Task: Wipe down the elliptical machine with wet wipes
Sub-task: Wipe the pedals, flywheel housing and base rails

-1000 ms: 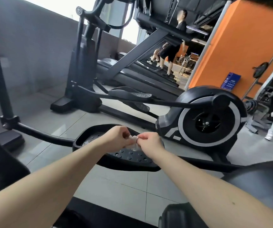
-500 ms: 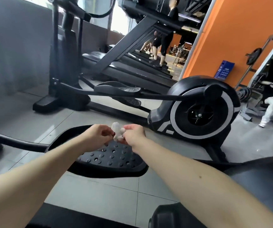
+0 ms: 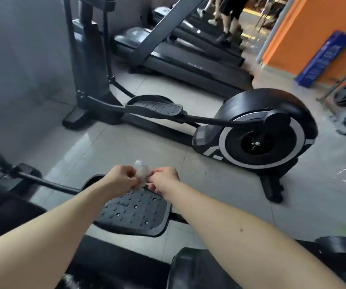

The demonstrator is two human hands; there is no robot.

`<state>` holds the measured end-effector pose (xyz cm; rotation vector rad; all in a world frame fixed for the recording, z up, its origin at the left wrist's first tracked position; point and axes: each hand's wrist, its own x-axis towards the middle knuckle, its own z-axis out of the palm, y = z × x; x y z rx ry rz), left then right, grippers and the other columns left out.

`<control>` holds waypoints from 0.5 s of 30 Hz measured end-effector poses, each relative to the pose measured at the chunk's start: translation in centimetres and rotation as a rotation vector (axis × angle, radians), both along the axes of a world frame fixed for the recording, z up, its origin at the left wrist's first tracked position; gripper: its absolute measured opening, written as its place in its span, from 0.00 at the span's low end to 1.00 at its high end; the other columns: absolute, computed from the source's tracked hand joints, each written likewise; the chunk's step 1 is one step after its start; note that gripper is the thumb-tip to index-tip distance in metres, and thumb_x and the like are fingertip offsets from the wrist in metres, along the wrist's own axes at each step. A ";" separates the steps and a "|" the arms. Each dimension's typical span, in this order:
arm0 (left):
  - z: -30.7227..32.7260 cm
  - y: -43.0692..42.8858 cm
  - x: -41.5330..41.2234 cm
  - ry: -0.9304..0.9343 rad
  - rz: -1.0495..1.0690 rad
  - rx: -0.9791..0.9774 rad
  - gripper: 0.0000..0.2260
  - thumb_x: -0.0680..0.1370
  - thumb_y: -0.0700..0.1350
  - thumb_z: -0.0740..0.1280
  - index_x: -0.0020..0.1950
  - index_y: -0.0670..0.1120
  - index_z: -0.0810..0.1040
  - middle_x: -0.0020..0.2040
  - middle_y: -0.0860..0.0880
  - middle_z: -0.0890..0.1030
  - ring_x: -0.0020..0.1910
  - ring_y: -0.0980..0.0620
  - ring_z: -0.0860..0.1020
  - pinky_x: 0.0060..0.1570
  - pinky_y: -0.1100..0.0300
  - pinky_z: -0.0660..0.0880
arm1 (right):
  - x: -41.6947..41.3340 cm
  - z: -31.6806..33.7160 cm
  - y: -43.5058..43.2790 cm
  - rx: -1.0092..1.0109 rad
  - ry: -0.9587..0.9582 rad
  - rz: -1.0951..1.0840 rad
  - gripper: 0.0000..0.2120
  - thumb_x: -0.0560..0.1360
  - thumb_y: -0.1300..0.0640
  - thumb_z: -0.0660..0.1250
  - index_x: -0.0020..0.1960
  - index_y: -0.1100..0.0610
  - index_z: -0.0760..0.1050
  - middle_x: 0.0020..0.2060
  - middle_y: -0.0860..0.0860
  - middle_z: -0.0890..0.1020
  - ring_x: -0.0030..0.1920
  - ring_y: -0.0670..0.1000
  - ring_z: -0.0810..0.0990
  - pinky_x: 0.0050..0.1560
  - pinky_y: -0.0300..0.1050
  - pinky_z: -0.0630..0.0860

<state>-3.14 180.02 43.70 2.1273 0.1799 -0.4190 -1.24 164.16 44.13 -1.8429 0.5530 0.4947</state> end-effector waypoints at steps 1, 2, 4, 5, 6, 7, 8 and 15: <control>1.8 -0.2 -0.5 0.027 -0.003 0.024 0.01 0.75 0.40 0.70 0.44 0.45 0.82 0.40 0.43 0.84 0.35 0.49 0.77 0.36 0.55 0.75 | -0.4 1.3 -0.2 0.028 0.036 -0.002 0.10 0.76 0.68 0.68 0.56 0.60 0.79 0.42 0.56 0.85 0.25 0.48 0.80 0.23 0.38 0.70; 3.8 -0.6 -1.1 0.049 -0.010 0.041 0.02 0.75 0.40 0.70 0.44 0.45 0.82 0.41 0.43 0.85 0.36 0.49 0.78 0.35 0.55 0.76 | -0.8 2.5 -0.5 0.064 0.067 -0.019 0.10 0.77 0.68 0.67 0.56 0.61 0.78 0.43 0.57 0.85 0.26 0.49 0.82 0.22 0.38 0.71; 7.3 -1.4 -2.3 0.094 -0.013 0.076 0.03 0.74 0.41 0.69 0.46 0.46 0.83 0.41 0.44 0.85 0.35 0.50 0.78 0.32 0.59 0.75 | -1.9 4.9 -1.0 0.127 0.110 -0.094 0.08 0.78 0.67 0.65 0.56 0.63 0.78 0.45 0.60 0.86 0.30 0.54 0.86 0.23 0.38 0.74; 8.8 -1.7 -3.1 0.109 -0.006 0.096 0.04 0.74 0.42 0.69 0.47 0.47 0.83 0.39 0.46 0.84 0.34 0.51 0.77 0.30 0.62 0.73 | -2.6 5.8 -0.9 0.158 0.133 -0.134 0.07 0.79 0.67 0.64 0.55 0.64 0.78 0.45 0.60 0.86 0.32 0.56 0.87 0.24 0.39 0.76; 10.1 -2.0 -3.7 0.115 -0.002 0.113 0.05 0.74 0.42 0.70 0.48 0.47 0.83 0.38 0.49 0.82 0.34 0.52 0.77 0.28 0.64 0.71 | -3.2 6.5 -0.9 0.186 0.158 -0.162 0.07 0.79 0.66 0.64 0.55 0.65 0.78 0.46 0.61 0.86 0.34 0.58 0.87 0.26 0.41 0.78; 11.1 -2.2 -4.3 0.118 -0.009 0.127 0.05 0.74 0.42 0.71 0.48 0.48 0.84 0.36 0.51 0.81 0.34 0.53 0.76 0.28 0.66 0.70 | -3.8 7.2 -0.8 0.208 0.176 -0.182 0.07 0.79 0.66 0.64 0.55 0.65 0.78 0.46 0.61 0.86 0.34 0.59 0.87 0.28 0.43 0.80; 11.8 -2.3 -4.8 0.127 -0.019 0.132 0.05 0.73 0.41 0.72 0.48 0.48 0.84 0.37 0.53 0.81 0.35 0.53 0.77 0.30 0.66 0.71 | -4.4 7.8 -0.7 0.222 0.188 -0.199 0.07 0.79 0.66 0.63 0.55 0.64 0.78 0.47 0.61 0.85 0.33 0.59 0.87 0.31 0.46 0.83; 10.7 0.7 -6.7 0.188 0.034 0.052 0.07 0.74 0.41 0.69 0.46 0.50 0.86 0.39 0.52 0.85 0.36 0.52 0.79 0.39 0.55 0.77 | -5.2 8.3 1.6 0.362 0.263 -0.044 0.04 0.75 0.68 0.74 0.45 0.62 0.79 0.49 0.60 0.86 0.42 0.56 0.86 0.42 0.49 0.85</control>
